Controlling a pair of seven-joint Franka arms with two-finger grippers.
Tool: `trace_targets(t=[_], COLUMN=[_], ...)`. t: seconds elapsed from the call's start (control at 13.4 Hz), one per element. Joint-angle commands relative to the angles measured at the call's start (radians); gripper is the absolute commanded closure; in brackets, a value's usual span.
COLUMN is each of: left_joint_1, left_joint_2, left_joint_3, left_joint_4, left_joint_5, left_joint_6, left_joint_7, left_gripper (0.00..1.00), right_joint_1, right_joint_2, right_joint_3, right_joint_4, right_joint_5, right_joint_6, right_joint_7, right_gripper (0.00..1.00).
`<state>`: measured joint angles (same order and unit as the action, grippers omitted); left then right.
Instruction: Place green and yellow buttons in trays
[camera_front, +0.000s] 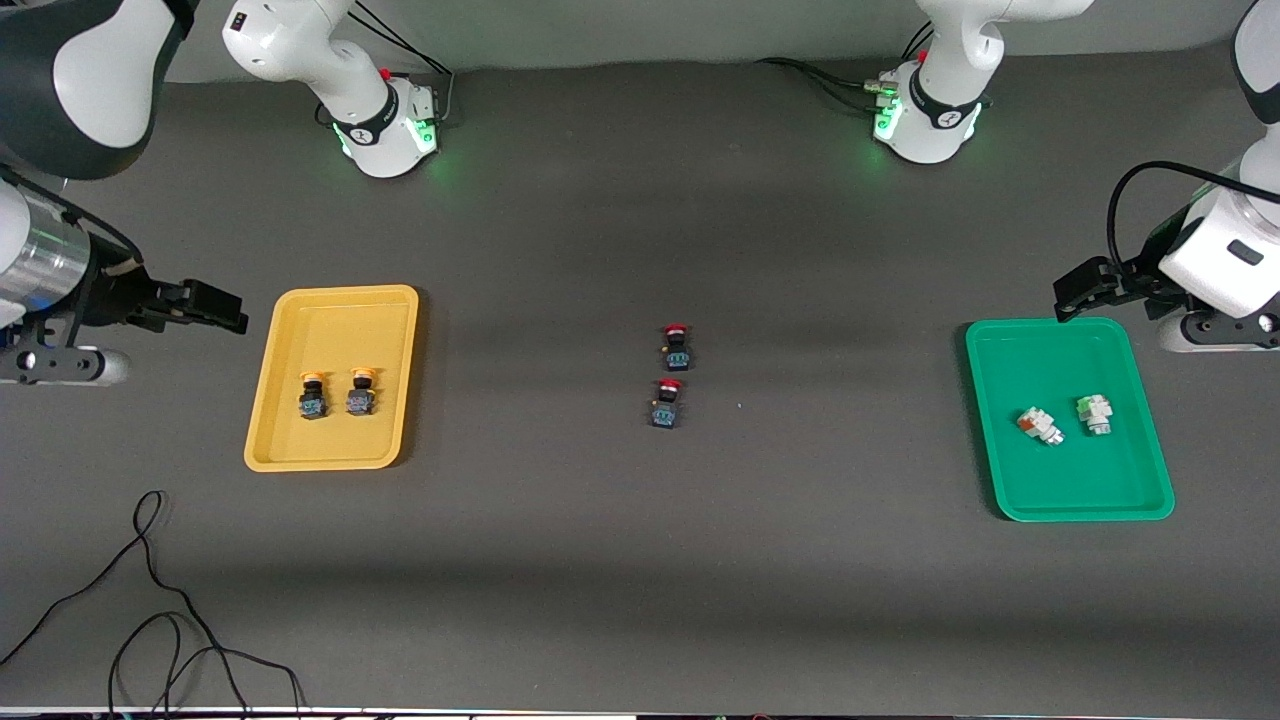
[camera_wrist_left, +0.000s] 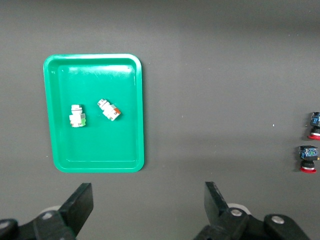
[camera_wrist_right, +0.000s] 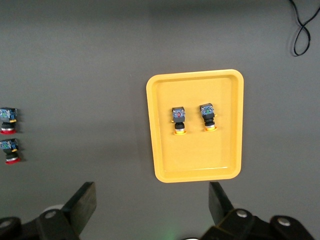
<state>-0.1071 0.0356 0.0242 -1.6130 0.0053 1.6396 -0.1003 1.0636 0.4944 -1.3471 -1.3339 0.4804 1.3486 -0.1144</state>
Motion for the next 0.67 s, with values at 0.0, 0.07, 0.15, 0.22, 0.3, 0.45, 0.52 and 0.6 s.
trace_targets(t=[0.0, 0.07, 0.15, 0.22, 0.3, 0.45, 0.52, 0.6], left_joint_1=[-0.008, -0.006, -0.006, -0.006, -0.006, -0.006, -0.006, -0.006], left_joint_2=[-0.011, -0.010, -0.010, -0.010, -0.010, -0.008, -0.008, -0.008], left_joint_3=[0.007, 0.007, 0.007, 0.007, 0.007, 0.007, 0.007, 0.007], left_joint_4=[0.010, 0.010, 0.010, 0.010, 0.010, 0.010, 0.010, 0.010], left_joint_5=[0.009, 0.009, 0.009, 0.010, 0.012, 0.012, 0.012, 0.012], left_joint_6=[-0.030, -0.030, -0.032, -0.030, -0.030, -0.030, -0.030, -0.032], left_joint_7=[0.004, 0.004, 0.002, 0.002, 0.002, 0.002, 0.002, 0.002], left_gripper=[0.01, 0.01, 0.01, 0.01, 0.01, 0.01, 0.01, 0.01], right_joint_1=[-0.144, -0.206, -0.268, -0.328, -0.384, -0.511, -0.574, -0.614], right_joint_2=[-0.039, -0.063, -0.098, -0.127, -0.163, -0.198, -0.212, -0.221], right_joint_3=[0.165, 0.246, 0.341, 0.438, 0.536, 0.716, 0.790, 0.854], right_joint_4=[0.109, 0.123, 0.125, 0.125, 0.122, 0.117, 0.117, 0.114], right_joint_5=[-0.074, -0.106, -0.144, -0.193, -0.247, -0.299, -0.321, -0.347], right_joint_6=[-0.069, -0.075, -0.075, -0.075, -0.069, -0.065, -0.065, -0.065], right_joint_7=[0.056, 0.065, 0.090, 0.102, 0.120, 0.174, 0.191, 0.200], right_gripper=[0.00, 0.00, 0.00, 0.00, 0.00, 0.00, 0.00, 0.00])
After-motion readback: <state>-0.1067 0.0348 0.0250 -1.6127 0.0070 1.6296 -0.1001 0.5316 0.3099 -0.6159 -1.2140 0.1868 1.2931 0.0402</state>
